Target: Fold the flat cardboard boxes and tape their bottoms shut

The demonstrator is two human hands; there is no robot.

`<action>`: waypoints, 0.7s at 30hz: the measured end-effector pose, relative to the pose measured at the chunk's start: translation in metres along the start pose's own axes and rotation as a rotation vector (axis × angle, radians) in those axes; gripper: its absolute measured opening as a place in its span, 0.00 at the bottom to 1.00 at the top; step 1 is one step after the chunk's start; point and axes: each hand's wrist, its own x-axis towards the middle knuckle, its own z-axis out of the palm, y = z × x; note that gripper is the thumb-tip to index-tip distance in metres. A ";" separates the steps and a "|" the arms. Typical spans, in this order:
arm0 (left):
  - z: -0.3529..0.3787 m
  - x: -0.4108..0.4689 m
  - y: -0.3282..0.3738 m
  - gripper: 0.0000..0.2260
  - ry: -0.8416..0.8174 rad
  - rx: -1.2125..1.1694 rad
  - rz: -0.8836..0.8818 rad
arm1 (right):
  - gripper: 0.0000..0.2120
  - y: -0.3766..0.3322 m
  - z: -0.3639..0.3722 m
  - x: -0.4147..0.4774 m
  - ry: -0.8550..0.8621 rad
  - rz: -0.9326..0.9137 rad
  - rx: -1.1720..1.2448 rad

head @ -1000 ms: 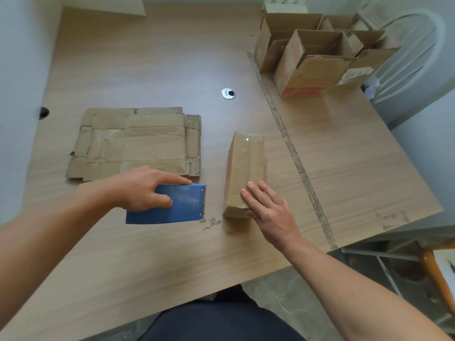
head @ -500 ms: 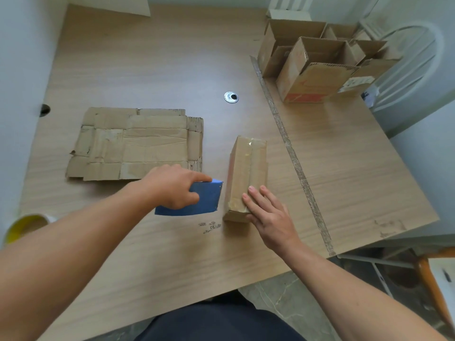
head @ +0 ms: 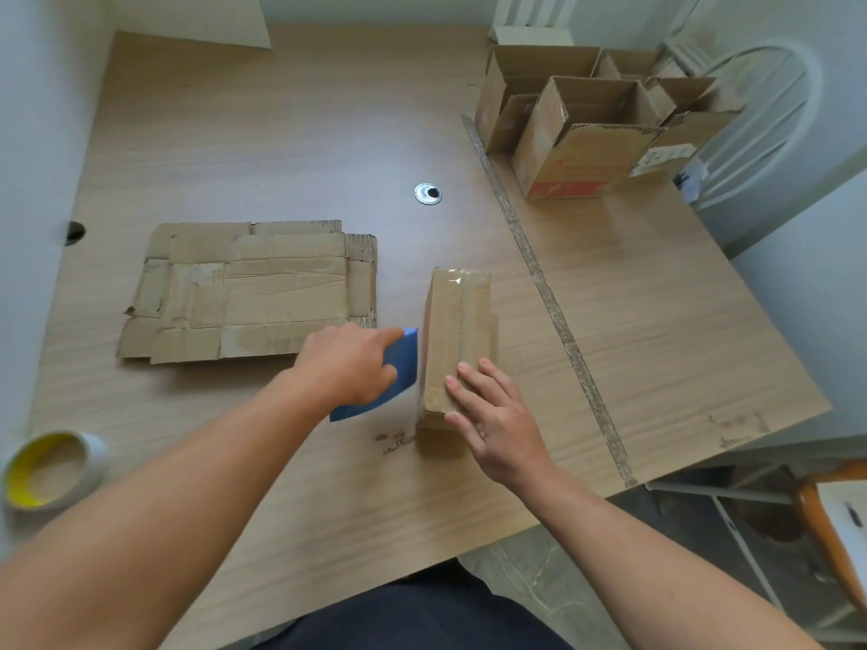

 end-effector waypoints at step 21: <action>0.013 -0.030 -0.056 0.26 0.127 -0.332 -0.107 | 0.34 -0.058 -0.023 0.035 -0.295 0.423 -0.241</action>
